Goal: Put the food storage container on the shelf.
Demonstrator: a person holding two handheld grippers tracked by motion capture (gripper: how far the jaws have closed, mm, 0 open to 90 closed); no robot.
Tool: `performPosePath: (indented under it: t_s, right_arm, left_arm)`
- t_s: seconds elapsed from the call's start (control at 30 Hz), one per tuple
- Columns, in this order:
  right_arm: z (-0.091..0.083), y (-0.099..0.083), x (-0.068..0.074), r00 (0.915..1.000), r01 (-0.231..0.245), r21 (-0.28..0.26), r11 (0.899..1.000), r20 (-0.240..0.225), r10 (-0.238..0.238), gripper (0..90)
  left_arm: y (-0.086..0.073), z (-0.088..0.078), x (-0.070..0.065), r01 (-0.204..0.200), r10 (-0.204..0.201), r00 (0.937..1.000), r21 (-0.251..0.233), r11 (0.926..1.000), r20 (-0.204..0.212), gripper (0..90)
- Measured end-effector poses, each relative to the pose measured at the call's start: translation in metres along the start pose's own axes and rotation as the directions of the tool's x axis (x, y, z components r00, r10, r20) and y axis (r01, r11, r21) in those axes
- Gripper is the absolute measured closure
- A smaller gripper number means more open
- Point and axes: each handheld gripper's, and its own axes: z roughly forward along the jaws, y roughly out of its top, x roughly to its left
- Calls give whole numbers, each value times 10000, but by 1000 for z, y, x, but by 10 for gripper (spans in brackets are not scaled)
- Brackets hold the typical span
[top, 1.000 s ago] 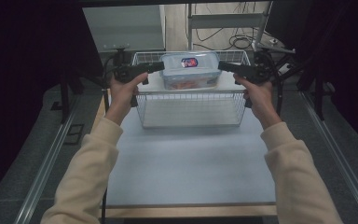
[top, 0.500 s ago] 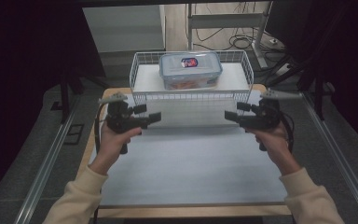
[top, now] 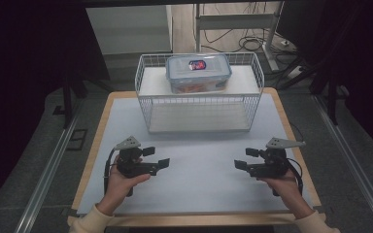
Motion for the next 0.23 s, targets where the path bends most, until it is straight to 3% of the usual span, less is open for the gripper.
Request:
performPosePath:
  t_s: [0.23]
  right_arm:
    - [-2,0,3,9992,382,-385,9985,153,-377,199]
  left_arm:
    - [-3,3,1,130,-130,9999,33,9999,79,162]
